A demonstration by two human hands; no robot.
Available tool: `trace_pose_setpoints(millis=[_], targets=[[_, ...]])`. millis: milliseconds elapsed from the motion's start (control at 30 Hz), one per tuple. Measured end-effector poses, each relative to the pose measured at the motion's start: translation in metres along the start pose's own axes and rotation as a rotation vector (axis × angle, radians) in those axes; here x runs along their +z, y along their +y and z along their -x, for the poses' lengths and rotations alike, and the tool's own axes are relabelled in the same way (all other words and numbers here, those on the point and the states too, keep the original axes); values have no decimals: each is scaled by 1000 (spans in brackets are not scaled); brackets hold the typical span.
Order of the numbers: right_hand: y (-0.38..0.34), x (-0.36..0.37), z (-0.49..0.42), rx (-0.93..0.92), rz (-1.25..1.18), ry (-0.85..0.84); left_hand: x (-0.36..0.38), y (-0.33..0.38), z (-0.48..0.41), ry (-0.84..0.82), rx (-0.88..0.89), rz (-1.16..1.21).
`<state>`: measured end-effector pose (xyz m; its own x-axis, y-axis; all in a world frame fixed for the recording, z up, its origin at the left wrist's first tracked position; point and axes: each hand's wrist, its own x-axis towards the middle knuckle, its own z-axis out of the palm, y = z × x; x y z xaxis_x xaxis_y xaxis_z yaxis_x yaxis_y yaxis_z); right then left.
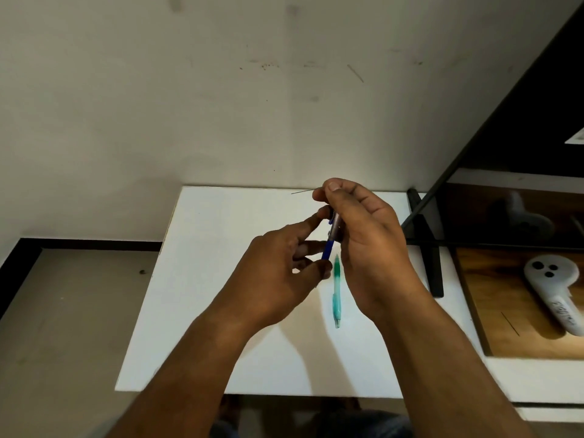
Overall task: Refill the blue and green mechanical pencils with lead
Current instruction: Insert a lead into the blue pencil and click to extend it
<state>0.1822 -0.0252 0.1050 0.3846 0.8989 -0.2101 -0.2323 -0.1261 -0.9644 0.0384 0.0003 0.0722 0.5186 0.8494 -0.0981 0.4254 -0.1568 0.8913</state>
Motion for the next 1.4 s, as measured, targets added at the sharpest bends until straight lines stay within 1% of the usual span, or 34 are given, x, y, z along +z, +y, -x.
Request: trace_pose_setpoints(millis=[67, 167, 233, 300, 467, 567, 633, 800, 1400], targets=[[-3, -3, -1, -41, -22, 39, 1, -1, 1, 2, 33, -34], [-7, -10, -1, -114, -43, 107, -1, 0, 1, 45, 9, -17], [-10, -15, -1, -179, -41, 137, -6, -1, -1, 69, -26, 59], [-12, -19, 1, -260, 0, 149, -9, -1, -1, 87, -9, 144], [-19, -18, 13, -459, 111, 75, -16, 9, 5, 169, 125, 189], [-20, -12, 21, -565, 177, 11, -17, 14, 6, 245, 197, 135], [-20, -8, 25, -612, 194, -25, -17, 16, 6, 285, 200, 114], [-22, -4, 31, -611, 146, -57, -19, 20, 6, 385, 198, 68], [-22, -4, 31, -729, 230, -16, -23, 21, 4, 432, 227, 14]])
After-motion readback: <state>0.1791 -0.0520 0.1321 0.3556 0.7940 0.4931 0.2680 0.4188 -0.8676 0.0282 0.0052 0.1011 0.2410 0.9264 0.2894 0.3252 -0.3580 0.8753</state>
